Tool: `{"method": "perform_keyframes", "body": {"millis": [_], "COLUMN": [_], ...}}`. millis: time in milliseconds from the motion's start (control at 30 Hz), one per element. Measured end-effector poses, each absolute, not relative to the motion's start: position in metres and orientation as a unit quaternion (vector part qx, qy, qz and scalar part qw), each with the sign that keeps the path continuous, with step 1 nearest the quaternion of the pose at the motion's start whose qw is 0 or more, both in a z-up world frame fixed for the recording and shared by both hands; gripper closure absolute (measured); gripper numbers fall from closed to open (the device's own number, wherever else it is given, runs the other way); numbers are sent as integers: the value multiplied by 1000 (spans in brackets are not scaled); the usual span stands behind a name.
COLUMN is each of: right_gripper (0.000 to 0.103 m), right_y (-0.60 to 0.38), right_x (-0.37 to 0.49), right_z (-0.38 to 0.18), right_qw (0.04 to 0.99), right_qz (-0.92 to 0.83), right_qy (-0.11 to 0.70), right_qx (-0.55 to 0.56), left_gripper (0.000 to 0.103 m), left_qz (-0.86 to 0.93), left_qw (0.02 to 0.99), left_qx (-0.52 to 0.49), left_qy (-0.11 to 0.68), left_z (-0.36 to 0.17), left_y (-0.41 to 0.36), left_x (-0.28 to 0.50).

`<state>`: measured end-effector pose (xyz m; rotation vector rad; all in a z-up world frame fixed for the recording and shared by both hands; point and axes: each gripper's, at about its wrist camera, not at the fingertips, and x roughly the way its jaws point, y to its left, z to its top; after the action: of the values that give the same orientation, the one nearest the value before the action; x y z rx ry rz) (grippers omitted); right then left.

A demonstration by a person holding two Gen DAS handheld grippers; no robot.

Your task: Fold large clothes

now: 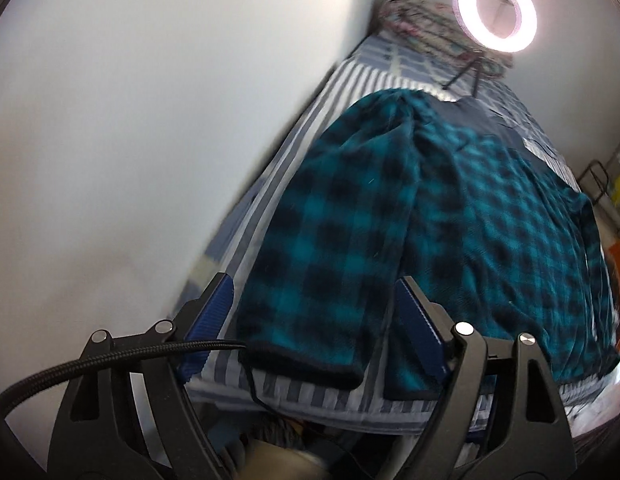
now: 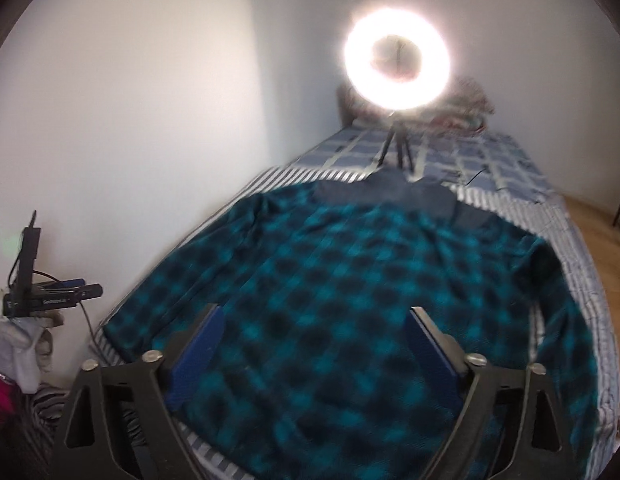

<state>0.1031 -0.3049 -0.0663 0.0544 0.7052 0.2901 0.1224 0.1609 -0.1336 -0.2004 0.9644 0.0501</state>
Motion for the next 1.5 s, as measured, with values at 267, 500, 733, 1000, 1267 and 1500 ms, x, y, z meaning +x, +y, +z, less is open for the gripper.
{"method": "perform_keyframes", "body": {"millis": [267, 500, 733, 1000, 1267, 1500], "right_gripper": [27, 27, 27, 27, 27, 27], "right_y": [-291, -286, -284, -282, -281, -279], "right_x": [96, 89, 87, 81, 79, 99], "right_z": [-69, -64, -60, -59, -59, -63], "right_qw": [919, 918, 916, 915, 915, 905], "right_qz": [178, 188, 196, 201, 199, 205], "right_qy": [351, 350, 349, 349, 351, 373], "right_qx": [28, 23, 27, 24, 17, 17], "left_gripper": [41, 44, 51, 75, 97, 98], "left_qz": [49, 67, 94, 103, 86, 35], "left_qw": [839, 826, 821, 818, 848, 886], "left_qx": [-192, -200, -167, -150, -145, -118], "left_qy": [506, 523, 538, 546, 503, 447], "left_z": [-180, -193, -205, -219, -193, -148], "left_y": [198, 204, 194, 190, 179, 144], "left_x": [123, 128, 138, 141, 135, 123]}}
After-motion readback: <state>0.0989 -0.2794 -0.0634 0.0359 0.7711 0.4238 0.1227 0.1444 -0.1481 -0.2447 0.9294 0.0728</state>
